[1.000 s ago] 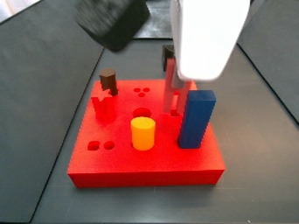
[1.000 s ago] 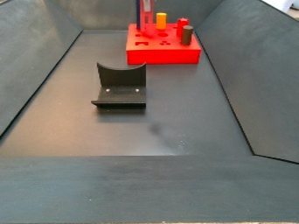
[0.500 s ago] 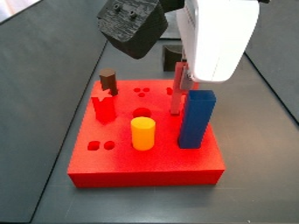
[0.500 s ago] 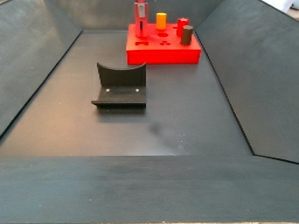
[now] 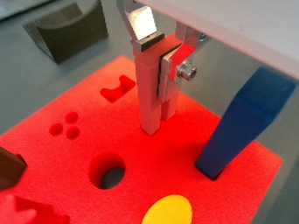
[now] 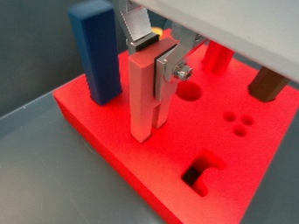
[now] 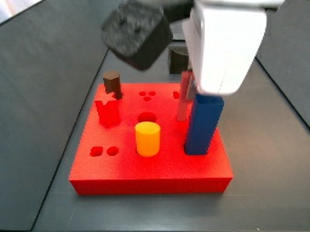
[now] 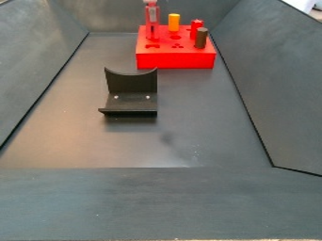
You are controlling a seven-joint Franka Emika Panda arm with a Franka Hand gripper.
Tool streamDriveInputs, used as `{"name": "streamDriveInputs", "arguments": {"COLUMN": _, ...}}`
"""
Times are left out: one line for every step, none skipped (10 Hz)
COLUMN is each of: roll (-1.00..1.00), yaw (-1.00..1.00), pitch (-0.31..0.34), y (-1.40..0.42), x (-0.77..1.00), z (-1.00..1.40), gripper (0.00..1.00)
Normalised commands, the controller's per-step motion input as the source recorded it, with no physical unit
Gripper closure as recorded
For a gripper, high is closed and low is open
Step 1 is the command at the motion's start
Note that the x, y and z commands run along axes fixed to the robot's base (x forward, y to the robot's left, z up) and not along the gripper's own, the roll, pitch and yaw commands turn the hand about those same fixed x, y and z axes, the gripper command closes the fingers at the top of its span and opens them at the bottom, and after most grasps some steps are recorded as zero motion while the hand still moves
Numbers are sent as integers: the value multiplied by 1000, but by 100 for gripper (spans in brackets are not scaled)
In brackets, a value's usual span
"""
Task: Pick up the double-square object. Move up. Place the double-square object on the fixture. Regrasp the double-square object. Move to above the board. Insert the double-square object.
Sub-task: Insert the double-square object.
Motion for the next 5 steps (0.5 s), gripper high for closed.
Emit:
{"name": "streamDriveInputs", "arguments": {"roll": -36, "yaw": 0, "pitch": -61, "y": -94, "x": 0, "z": -434, "gripper": 100}}
{"name": "streamDriveInputs", "arguments": {"roll": -14, "yaw": 0, "pitch": -50, "y": -60, "x": 0, "z": -457, "gripper": 100}}
{"name": "streamDriveInputs", "arguments": {"roll": 0, "yaw": 0, "pitch": -3, "y": 0, "x": 0, "z": -217, "gripper": 100}}
{"name": "streamDriveInputs", "arguments": {"roll": 0, "yaw": 0, "pitch": 20, "y": 0, "x": 23, "z": -11, "gripper": 100}}
{"name": "streamDriveInputs", "arguments": {"roll": 0, "yaw": 0, "pitch": 0, "y": 0, "x": 0, "z": 0, "gripper": 100}}
